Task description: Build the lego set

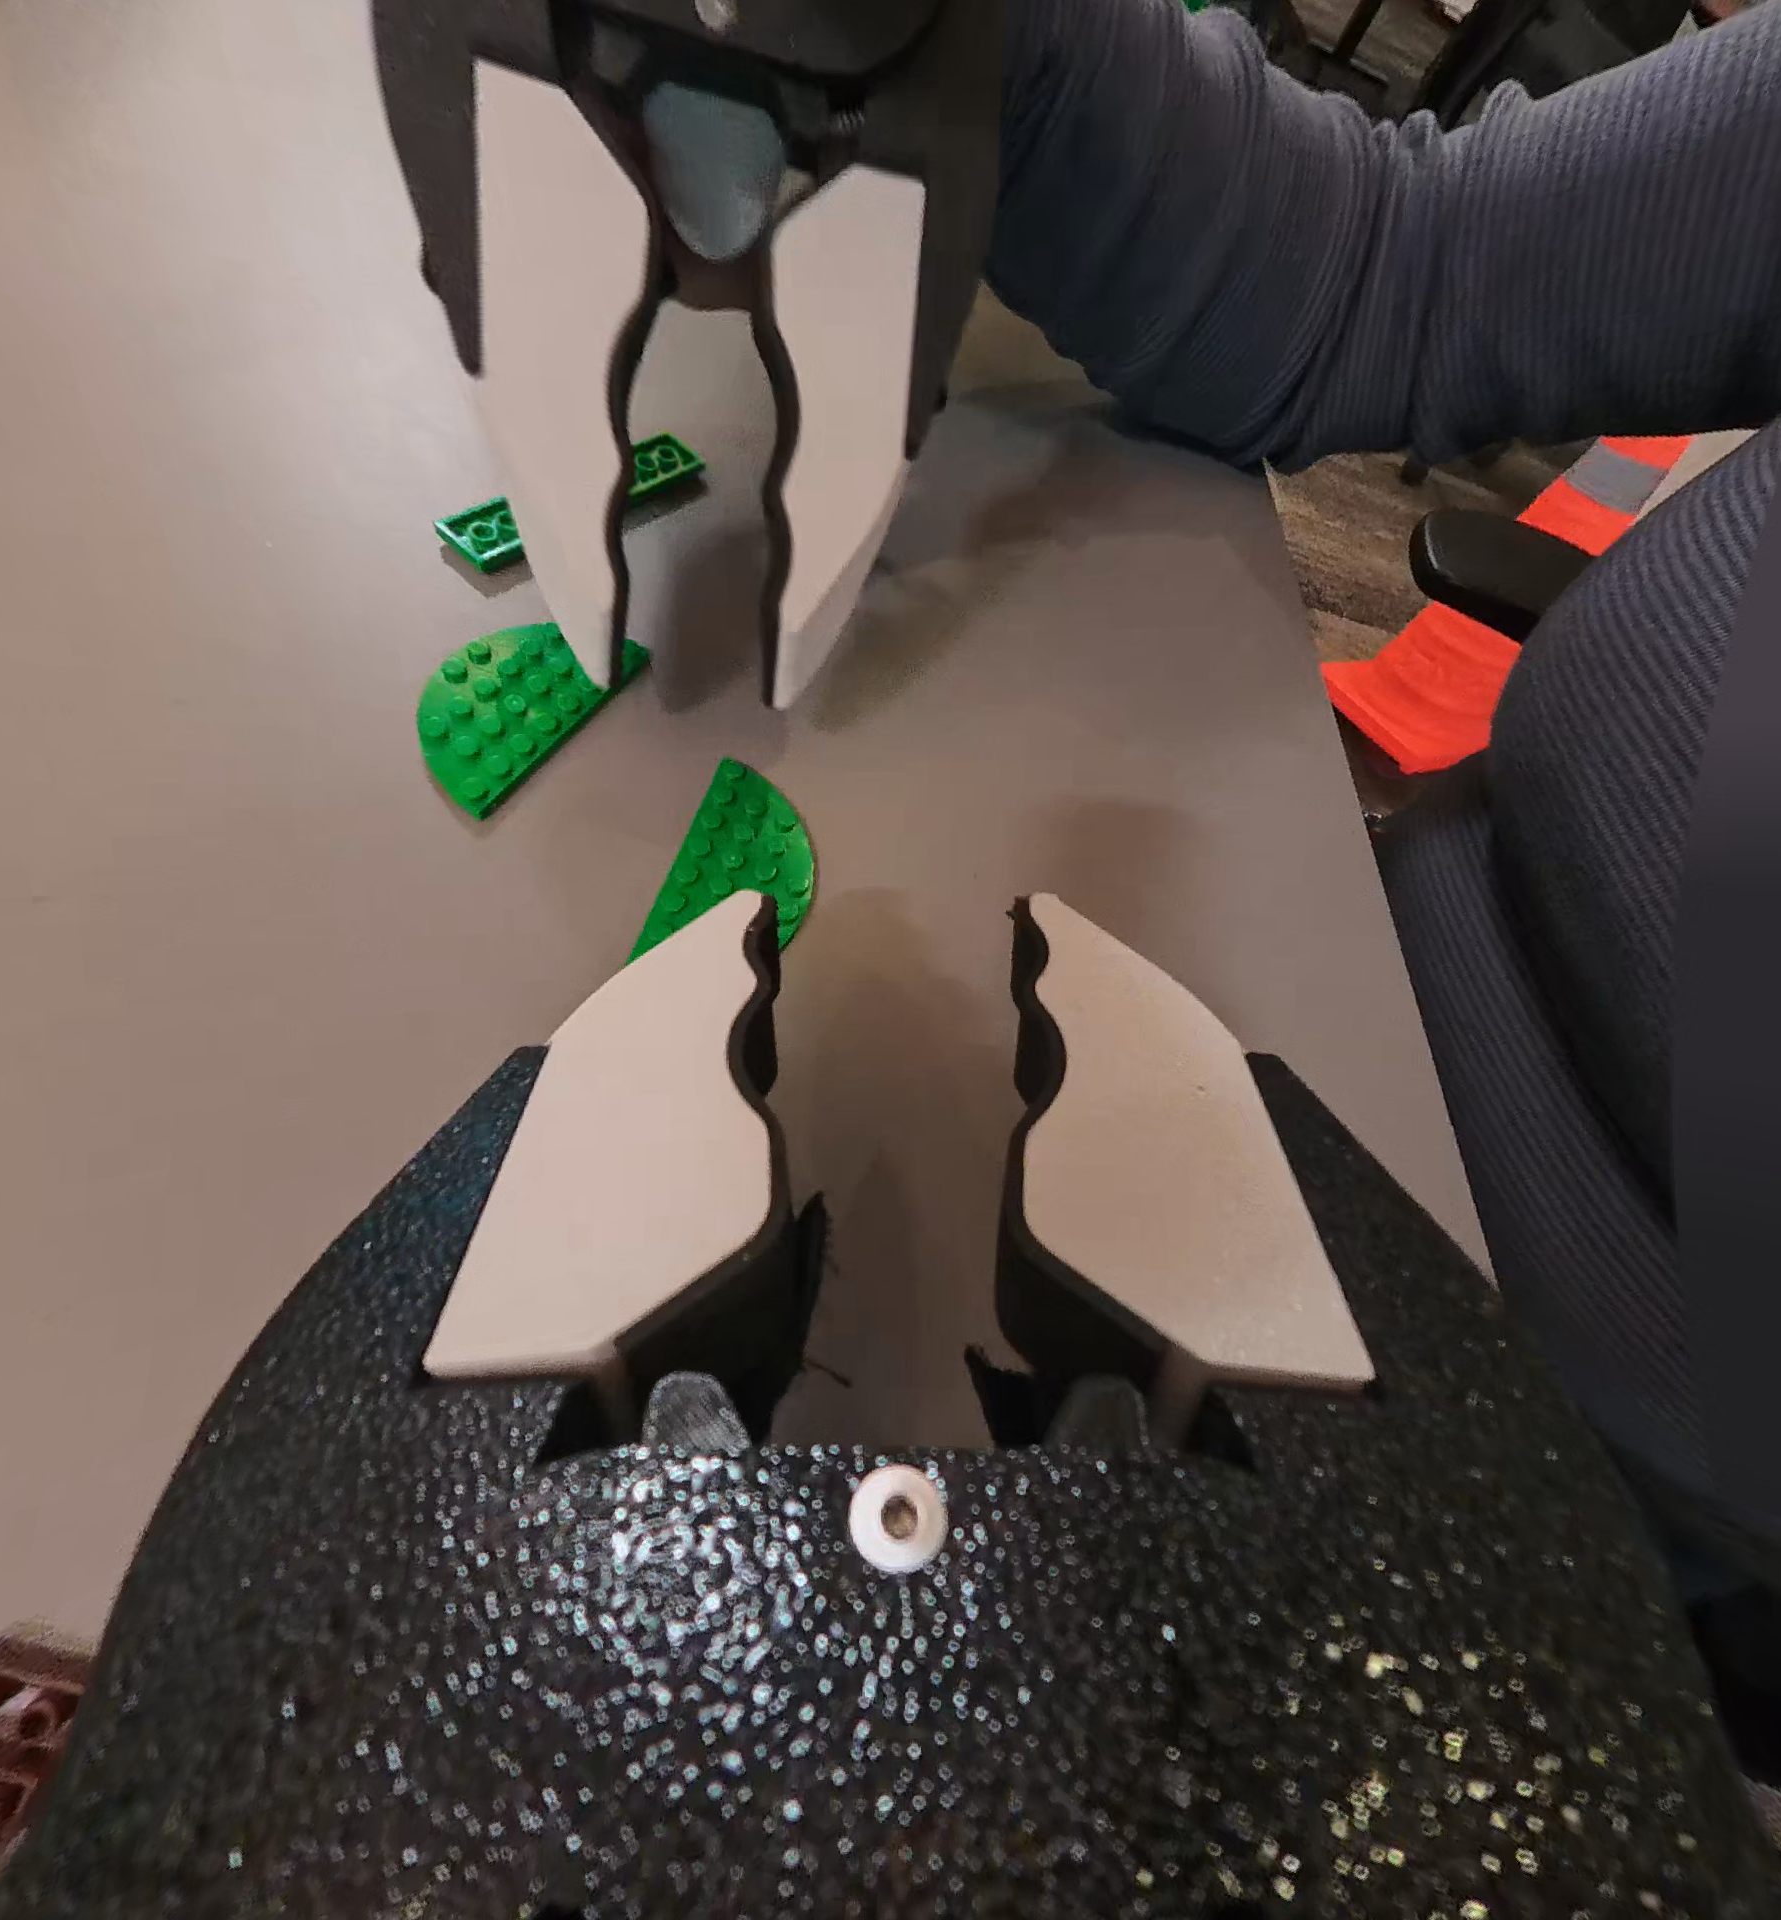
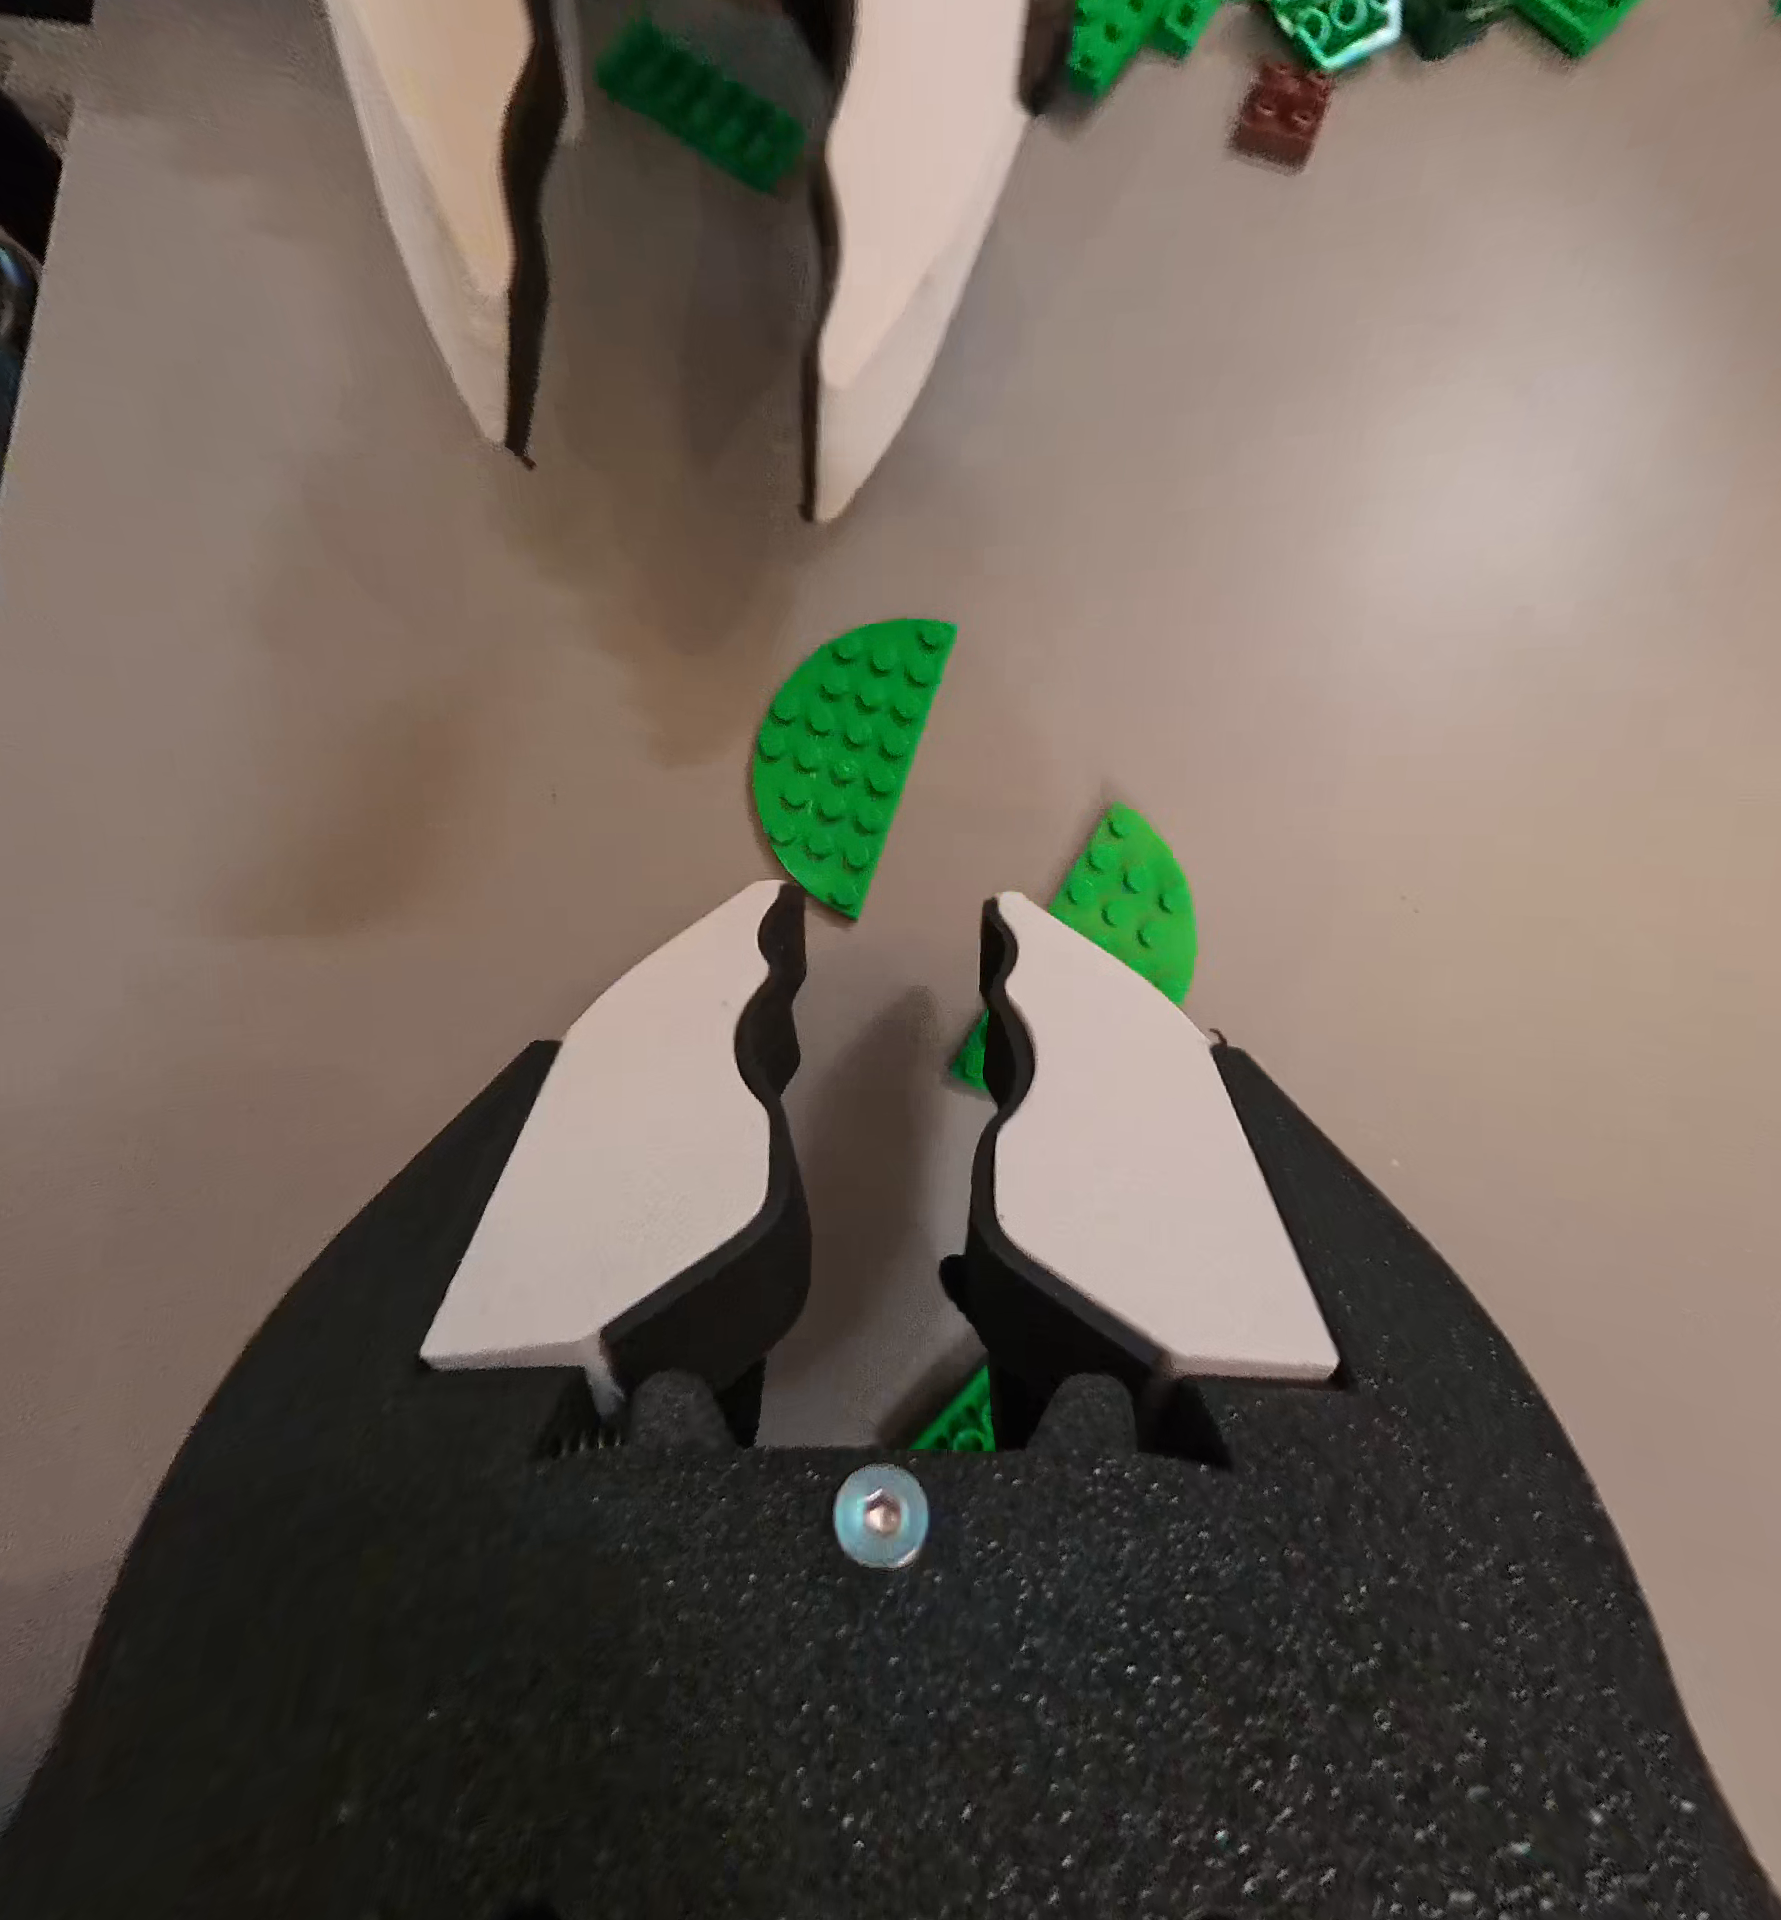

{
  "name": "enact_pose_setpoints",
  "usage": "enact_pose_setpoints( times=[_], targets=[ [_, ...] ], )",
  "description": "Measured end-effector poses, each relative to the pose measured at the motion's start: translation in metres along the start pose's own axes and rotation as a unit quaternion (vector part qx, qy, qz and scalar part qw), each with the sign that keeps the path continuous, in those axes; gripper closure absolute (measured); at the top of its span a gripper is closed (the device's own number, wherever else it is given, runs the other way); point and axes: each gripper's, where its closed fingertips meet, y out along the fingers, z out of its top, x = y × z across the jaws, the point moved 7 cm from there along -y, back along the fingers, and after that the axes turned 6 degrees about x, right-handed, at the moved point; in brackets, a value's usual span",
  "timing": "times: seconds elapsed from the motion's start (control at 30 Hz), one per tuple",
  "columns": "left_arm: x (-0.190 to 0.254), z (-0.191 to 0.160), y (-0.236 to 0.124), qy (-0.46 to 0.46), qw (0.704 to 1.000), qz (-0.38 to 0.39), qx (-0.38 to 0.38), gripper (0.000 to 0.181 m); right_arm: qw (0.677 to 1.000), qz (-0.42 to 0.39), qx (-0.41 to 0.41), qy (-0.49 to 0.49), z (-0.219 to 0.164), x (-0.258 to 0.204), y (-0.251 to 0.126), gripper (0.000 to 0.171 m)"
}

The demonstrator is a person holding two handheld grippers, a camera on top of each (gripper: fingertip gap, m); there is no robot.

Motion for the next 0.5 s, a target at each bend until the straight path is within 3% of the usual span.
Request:
enact_pose_setpoints(
  times=[0.2, 0.5],
  targets=[
    [-0.002, -0.001, -0.004, -0.006, 1.0, 0.001, 0.011, 0.139, 0.997, -0.001, -0.034, -0.07, 0.007, -0.014, 0.021, 0.125],
    [-0.002, -0.004, -0.001, -0.013, 1.0, -0.003, 0.002, 0.139, 0.994, 0.002, -0.054, -0.091, 0.008, -0.02, 0.03, 0.127]
  ],
)
